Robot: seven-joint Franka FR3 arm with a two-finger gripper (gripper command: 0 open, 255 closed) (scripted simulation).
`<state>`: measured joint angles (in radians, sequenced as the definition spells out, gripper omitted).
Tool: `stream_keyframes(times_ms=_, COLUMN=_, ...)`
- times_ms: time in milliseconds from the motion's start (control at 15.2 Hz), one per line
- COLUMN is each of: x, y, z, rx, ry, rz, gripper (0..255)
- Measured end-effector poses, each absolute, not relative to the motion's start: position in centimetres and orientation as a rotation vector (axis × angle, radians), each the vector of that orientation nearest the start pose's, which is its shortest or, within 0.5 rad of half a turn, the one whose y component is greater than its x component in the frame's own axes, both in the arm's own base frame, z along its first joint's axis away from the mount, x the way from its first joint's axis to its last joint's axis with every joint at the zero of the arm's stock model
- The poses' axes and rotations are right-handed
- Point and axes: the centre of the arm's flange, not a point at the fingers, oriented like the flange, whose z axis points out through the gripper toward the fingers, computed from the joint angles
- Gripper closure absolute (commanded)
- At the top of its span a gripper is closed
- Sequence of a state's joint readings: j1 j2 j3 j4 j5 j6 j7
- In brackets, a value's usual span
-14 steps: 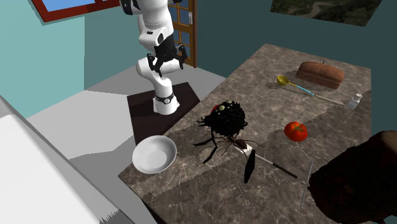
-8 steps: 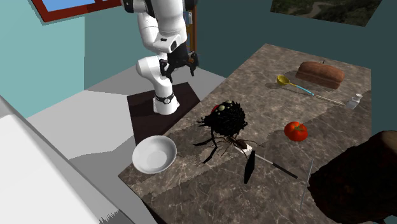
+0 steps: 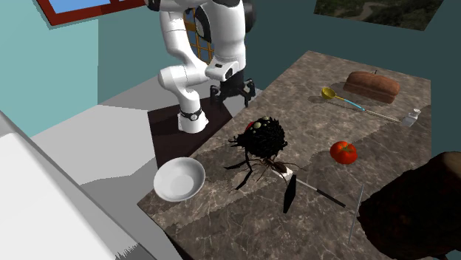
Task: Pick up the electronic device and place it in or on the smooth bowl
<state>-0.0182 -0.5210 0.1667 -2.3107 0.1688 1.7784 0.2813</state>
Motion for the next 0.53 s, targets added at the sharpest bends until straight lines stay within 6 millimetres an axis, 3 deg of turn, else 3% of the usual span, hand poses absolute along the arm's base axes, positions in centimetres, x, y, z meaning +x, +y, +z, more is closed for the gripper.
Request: stream_keyframes(times_ms=528, x=47.4, y=13.1, z=49.3, rx=-3.055, ry=0.533, rz=-0.015, gripper=0)
